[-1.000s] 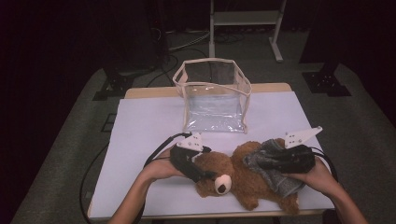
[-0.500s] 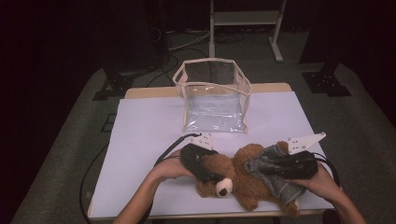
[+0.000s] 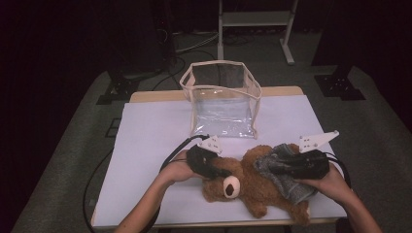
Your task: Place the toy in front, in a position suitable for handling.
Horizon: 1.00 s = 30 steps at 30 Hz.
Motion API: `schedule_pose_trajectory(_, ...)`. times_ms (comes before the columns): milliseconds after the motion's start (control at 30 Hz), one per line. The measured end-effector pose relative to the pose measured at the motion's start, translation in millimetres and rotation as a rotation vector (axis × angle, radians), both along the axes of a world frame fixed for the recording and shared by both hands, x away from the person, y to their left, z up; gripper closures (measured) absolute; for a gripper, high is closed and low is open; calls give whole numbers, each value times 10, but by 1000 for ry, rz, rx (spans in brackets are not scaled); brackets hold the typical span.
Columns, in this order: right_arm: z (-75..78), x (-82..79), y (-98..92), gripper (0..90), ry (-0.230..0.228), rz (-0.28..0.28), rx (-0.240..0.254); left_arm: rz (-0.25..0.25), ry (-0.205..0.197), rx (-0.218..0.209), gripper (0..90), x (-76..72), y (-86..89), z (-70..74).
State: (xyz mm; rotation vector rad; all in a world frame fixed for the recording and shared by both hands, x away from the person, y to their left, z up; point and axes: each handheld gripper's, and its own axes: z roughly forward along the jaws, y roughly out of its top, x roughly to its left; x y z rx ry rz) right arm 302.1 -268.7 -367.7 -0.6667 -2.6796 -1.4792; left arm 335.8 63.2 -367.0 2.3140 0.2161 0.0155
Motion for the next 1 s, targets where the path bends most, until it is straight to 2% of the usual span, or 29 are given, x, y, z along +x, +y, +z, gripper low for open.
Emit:
schedule_pose_trajectory(33,10,26,10,803,2,0,1,7,-17,4,573,11,14,36)
schedule_pose_trajectory(67,24,70,49,803,5,0,0,7,-43,33,572,49,52,110)
schedule_pose_trajectory(100,25,91,79,803,4,2,1,7,-43,33,572,49,52,110)
schedule_pose_trajectory(133,27,108,105,803,4,5,0,18,-65,55,572,80,102,165)
schedule_pose_trajectory(200,24,134,153,803,2,6,3,19,-71,64,571,93,128,183)
schedule_pose_trajectory(267,18,169,229,803,4,14,7,33,-84,79,569,128,231,217)
schedule_pose_trajectory(333,-10,209,398,804,6,37,3,43,-74,78,534,148,378,201)
schedule_pose_trajectory(367,-10,209,398,804,6,37,3,43,-74,78,512,148,378,201)
schedule_pose_trajectory(400,-31,209,498,805,4,56,-9,40,-69,79,471,108,418,160)
schedule_pose_trajectory(433,-31,209,498,805,4,56,-9,40,-69,79,417,108,418,160)
schedule_pose_trajectory(467,-51,189,576,806,-2,75,-18,39,-76,91,400,80,419,154)
schedule_pose_trajectory(500,-51,189,576,806,-2,75,-18,42,-89,85,400,48,418,152)
schedule_pose_trajectory(533,-71,151,638,806,-2,91,-24,38,-81,64,368,30,428,155)
schedule_pose_trajectory(600,-80,127,666,807,-3,102,-31,40,-87,68,366,30,432,147)
schedule_pose_trajectory(667,-112,37,754,806,-3,135,-51,50,-78,65,412,3,433,96)
schedule_pose_trajectory(767,-124,-17,786,806,-2,152,-55,42,-93,68,450,-41,441,67)
schedule_pose_trajectory(833,-84,-28,754,805,-14,145,-53,47,-100,50,455,-86,457,40)
schedule_pose_trajectory(867,-22,2,680,805,-25,131,-42,53,-98,39,456,-114,480,18)
schedule_pose_trajectory(900,-22,2,680,805,-25,131,-42,53,-98,39,457,-114,480,18)
schedule_pose_trajectory(933,46,45,589,805,-39,98,-47,52,-99,35,458,-135,501,9)
schedule_pose_trajectory(967,46,45,589,805,-39,98,-47,52,-99,35,458,-135,501,9)
schedule_pose_trajectory(1000,99,98,503,805,-50,68,-48,52,-100,30,459,-148,508,3)
